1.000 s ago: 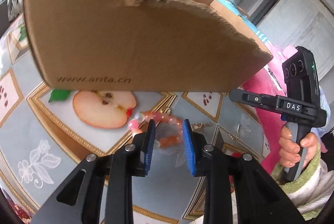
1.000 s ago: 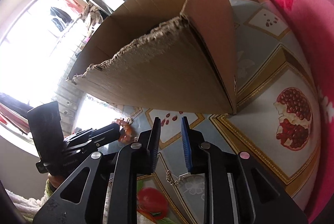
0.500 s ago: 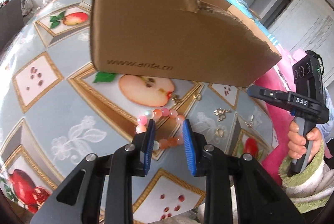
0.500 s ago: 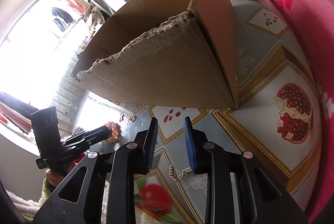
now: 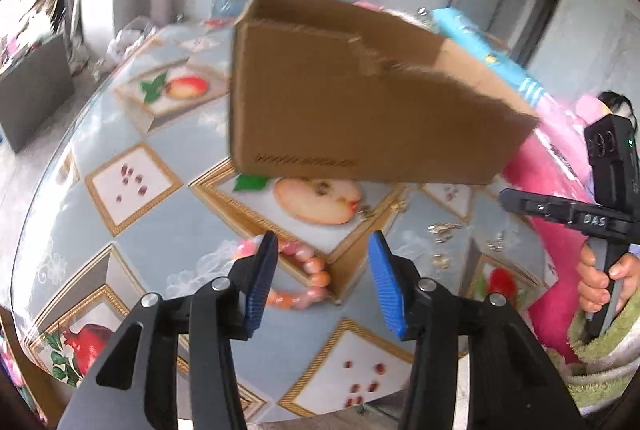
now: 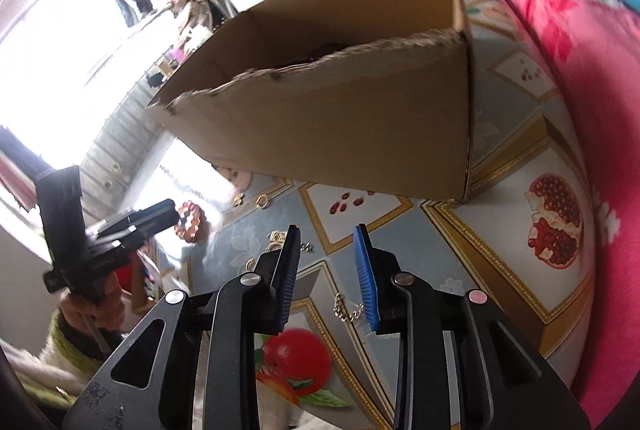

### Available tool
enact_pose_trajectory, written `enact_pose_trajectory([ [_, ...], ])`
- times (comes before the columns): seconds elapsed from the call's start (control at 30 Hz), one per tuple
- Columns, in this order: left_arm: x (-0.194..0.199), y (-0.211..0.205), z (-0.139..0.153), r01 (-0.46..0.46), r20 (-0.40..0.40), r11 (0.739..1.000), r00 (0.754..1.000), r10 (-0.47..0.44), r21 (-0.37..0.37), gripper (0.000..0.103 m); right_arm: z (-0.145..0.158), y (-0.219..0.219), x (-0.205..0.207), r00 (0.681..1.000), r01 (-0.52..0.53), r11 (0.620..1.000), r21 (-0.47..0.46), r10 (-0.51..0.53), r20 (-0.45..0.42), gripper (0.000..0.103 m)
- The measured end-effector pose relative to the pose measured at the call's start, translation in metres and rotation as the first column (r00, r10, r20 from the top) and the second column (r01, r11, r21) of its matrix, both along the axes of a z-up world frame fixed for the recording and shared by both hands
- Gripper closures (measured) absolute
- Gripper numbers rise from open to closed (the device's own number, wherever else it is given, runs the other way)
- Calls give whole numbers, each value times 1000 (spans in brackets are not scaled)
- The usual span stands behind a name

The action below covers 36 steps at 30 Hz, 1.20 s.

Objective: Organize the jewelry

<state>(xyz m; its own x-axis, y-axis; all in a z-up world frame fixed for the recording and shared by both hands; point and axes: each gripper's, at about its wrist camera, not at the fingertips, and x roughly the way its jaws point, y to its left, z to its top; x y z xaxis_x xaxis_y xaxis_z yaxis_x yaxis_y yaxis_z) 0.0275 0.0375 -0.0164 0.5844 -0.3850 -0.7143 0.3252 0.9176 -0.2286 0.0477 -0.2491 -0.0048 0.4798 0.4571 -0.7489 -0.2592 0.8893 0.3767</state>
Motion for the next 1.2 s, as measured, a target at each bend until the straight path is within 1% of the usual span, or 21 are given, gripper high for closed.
enact_pose_trajectory([
  [0.1,-10,-14,3,42,32,999,999,-43,13,57,2,4,-8,999,-26,999,-39,28,35,75],
  [0.23,-21,-37,-3,109,33,994,993,-110,29,57,-3,7,-19,998,-49,997,-67,52,44,75],
  [0.37,-28,-58,-13,158,32,986,987,-160,57,57,-9,10,-33,995,-70,989,-133,78,54,76],
  [0.5,-29,-68,-20,182,21,982,983,-183,57,57,-18,14,-44,994,-84,972,-218,98,57,78],
  [0.63,-26,-72,-25,184,9,981,983,-185,64,57,-25,15,-46,994,-77,960,-271,96,58,80],
  [0.77,-25,-73,-26,175,2,982,984,-175,65,57,-28,17,-45,993,-75,957,-282,98,68,80],
  [0.9,-25,-75,-28,168,1,983,986,-169,77,57,-29,13,-38,995,-44,961,-275,67,74,80],
  [1.03,-25,-76,-29,167,2,982,986,-168,83,57,-28,-2,-28,999,16,978,-208,-8,42,80],
  [1.2,-25,-77,-29,168,5,982,986,-169,84,57,-30,-7,-23,997,73,986,-148,-77,-20,79],
])
